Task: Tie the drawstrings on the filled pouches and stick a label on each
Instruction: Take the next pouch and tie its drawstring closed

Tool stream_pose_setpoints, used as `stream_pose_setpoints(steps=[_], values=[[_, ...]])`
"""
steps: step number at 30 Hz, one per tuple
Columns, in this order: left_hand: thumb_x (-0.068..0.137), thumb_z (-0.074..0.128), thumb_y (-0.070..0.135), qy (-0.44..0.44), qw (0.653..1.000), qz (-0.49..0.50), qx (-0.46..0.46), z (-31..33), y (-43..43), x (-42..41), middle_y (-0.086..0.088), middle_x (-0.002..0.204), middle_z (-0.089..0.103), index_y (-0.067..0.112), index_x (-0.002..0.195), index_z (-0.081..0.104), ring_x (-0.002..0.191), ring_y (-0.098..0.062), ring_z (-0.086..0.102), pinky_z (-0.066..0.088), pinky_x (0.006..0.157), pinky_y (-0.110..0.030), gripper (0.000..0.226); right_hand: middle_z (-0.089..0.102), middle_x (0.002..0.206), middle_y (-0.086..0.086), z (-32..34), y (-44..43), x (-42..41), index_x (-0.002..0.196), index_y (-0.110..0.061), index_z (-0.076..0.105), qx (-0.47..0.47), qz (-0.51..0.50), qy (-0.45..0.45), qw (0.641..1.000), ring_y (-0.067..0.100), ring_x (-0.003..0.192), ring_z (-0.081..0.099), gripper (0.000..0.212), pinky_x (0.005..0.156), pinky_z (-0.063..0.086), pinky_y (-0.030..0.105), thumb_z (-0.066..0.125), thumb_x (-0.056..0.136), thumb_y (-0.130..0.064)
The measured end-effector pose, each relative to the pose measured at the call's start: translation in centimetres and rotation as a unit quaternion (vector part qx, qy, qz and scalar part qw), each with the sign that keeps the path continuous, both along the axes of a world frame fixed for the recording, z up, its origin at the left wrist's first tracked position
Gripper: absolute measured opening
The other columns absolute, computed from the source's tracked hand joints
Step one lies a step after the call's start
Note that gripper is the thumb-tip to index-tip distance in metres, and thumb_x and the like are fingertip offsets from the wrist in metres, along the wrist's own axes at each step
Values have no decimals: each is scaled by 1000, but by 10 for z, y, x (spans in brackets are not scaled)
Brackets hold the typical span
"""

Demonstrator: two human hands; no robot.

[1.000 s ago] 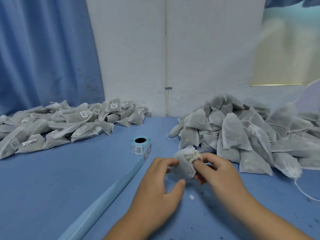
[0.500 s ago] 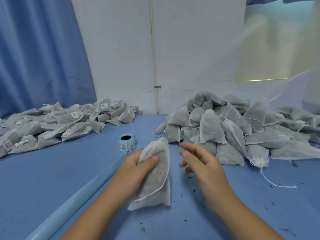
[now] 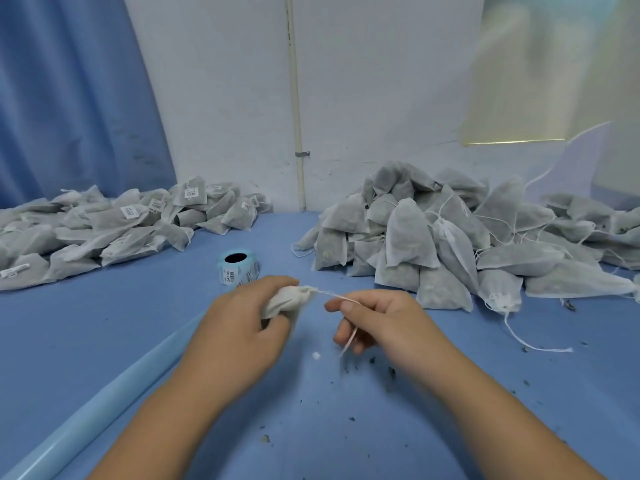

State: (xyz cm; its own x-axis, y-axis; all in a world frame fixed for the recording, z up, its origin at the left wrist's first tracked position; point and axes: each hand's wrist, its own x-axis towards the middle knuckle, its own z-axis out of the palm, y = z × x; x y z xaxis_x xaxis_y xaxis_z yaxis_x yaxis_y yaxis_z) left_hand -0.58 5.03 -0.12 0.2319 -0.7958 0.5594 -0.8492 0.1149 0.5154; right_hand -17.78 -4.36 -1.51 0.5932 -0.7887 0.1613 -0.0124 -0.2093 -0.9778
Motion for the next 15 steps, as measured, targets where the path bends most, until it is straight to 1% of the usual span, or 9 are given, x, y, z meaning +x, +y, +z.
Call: stream_pose_setpoints(steps=[1, 3, 4, 5, 6, 8, 10, 12, 15], values=[[80, 61, 1, -50, 998, 20, -13, -1, 0, 0, 29, 90, 65, 36, 111, 68, 90, 1, 57, 38, 75, -6, 48, 68, 64, 1, 0, 0, 0, 92, -15, 74, 5, 7, -7, 1000, 8, 59, 61, 22, 58, 48, 17, 52, 97, -14], [69, 62, -11, -148, 988, 32, -20, -7, -2, 1, 12, 109, 68, 23, 125, 65, 103, -14, 59, 42, 87, -26, 65, 63, 59, 2, 0, 1, 0, 90, -16, 74, 20, 23, -16, 999, 12, 60, 59, 25, 59, 48, 20, 50, 98, -15], [63, 61, -13, -188, 982, 21, -22, -11, -3, 1, 4, 113, 69, 19, 127, 64, 107, -17, 57, 40, 90, -30, 71, 58, 55, 2, 1, 1, -1, 89, -15, 73, 33, 35, -21, 999, 15, 56, 55, 26, 58, 47, 23, 48, 99, -15], [61, 58, -12, -203, 979, -3, -18, -16, -4, -1, 3, 115, 69, 18, 128, 63, 108, -15, 53, 37, 93, -26, 74, 50, 51, 2, 1, 0, -1, 90, -12, 71, 50, 49, -31, 997, 16, 50, 50, 26, 54, 45, 25, 46, 99, -14], [63, 54, -8, -187, 981, -44, 4, -19, -5, -5, 7, 117, 67, 21, 130, 61, 109, -10, 51, 33, 95, -18, 74, 42, 48, 1, 2, 0, -2, 89, -9, 67, 72, 64, -46, 994, 15, 44, 42, 26, 49, 41, 26, 44, 100, -13], [75, 49, 3, -77, 985, -128, 90, -22, -6, -18, 25, 113, 63, 36, 130, 55, 101, -1, 53, 33, 87, -5, 65, 28, 47, -2, 4, -1, -4, 86, -5, 61, 121, 90, -76, 986, 11, 37, 26, 24, 40, 30, 21, 42, 100, -11], [85, 54, 13, 19, 975, -169, 144, -28, -8, -28, 30, 92, 65, 44, 106, 57, 81, 7, 57, 36, 71, -4, 38, 22, 47, -5, 7, -3, -9, 79, -7, 60, 146, 105, -79, 981, 8, 38, 17, 27, 39, 18, 18, 41, 99, -10], [93, 59, 17, 77, 970, -176, 151, -31, -11, -33, 29, 71, 63, 37, 87, 60, 63, 9, 53, 36, 62, -5, 21, 20, 48, -5, 10, -5, -14, 70, -11, 62, 145, 118, -63, 980, 9, 40, 14, 31, 41, 13, 19, 46, 96, -10], [97, 56, 21, 199, 948, -184, 165, -26, -9, -34, 15, 66, 67, 26, 73, 65, 53, 6, 51, 37, 56, -7, 27, 18, 48, -5, 16, -6, -19, 63, -12, 62, 152, 139, -88, 975, 8, 39, 15, 22, 41, 13, 17, 56, 83, -20]])
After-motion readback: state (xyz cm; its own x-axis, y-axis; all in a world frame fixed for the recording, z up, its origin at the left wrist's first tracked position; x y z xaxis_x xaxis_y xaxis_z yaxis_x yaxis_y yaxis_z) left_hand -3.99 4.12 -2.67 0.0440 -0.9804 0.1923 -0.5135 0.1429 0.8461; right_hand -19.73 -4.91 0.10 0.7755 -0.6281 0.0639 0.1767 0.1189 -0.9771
